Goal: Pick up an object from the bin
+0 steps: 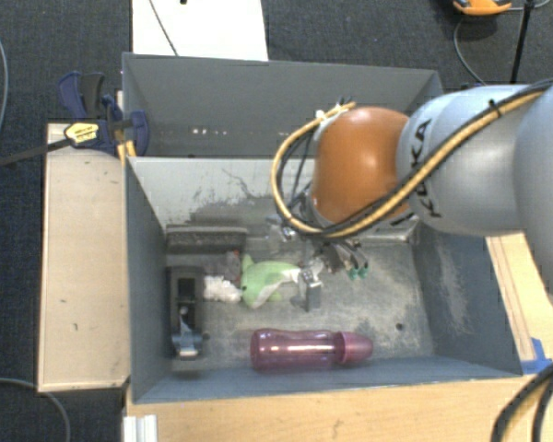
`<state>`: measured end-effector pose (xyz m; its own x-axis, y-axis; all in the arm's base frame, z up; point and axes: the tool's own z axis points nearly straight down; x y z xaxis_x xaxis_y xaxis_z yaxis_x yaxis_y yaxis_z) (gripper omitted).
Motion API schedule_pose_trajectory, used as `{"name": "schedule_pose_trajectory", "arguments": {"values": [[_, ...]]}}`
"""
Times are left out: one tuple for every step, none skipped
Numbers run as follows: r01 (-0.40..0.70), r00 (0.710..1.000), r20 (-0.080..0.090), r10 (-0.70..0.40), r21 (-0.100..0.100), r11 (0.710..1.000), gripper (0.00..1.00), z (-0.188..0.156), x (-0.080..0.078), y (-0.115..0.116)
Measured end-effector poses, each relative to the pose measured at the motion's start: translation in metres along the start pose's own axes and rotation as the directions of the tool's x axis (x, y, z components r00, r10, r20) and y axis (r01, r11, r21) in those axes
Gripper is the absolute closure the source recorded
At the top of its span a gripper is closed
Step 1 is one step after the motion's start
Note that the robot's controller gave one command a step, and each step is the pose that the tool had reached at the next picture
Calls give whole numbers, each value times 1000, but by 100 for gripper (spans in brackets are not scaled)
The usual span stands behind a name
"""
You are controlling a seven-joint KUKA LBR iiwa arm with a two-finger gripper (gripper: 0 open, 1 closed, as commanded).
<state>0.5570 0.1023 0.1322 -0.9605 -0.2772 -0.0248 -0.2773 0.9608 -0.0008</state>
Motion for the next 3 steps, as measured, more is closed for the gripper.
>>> {"name": "schedule_pose_trajectory", "arguments": {"values": [[51, 999, 7, -51, 1, 999, 0, 12, -9, -3], [-83, 997, 3, 83, 0, 997, 100, 61, -16, 6], [-84, 996, 3, 84, 0, 997, 100, 61, -16, 6]]}}
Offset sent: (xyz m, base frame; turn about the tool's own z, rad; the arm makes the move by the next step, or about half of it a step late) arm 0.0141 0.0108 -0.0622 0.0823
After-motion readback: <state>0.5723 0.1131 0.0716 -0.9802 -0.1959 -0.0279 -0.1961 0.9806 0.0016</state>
